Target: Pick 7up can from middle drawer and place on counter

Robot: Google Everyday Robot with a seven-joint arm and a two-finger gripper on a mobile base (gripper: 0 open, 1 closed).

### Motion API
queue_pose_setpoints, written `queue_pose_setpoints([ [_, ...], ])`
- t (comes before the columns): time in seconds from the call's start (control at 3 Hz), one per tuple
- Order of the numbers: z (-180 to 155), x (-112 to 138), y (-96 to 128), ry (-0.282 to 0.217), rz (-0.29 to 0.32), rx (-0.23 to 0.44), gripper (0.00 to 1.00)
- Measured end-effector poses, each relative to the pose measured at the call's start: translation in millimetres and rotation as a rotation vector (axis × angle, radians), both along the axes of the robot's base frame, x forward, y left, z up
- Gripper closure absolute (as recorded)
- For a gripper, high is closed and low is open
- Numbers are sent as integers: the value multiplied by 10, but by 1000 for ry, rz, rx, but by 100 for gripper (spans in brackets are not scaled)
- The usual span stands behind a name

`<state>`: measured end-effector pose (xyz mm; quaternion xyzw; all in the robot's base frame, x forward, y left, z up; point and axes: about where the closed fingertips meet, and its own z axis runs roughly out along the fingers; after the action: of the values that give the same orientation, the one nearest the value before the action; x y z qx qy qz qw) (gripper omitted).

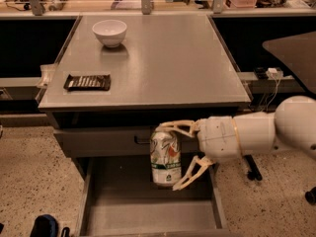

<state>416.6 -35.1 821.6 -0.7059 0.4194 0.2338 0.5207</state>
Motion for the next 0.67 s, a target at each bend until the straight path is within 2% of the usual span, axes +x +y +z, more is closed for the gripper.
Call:
queue_pose_setpoints([
  [0.33, 689, 189, -15, -3, -46, -63, 100],
  [0.67, 1141, 713, 85, 59, -169, -21, 100],
])
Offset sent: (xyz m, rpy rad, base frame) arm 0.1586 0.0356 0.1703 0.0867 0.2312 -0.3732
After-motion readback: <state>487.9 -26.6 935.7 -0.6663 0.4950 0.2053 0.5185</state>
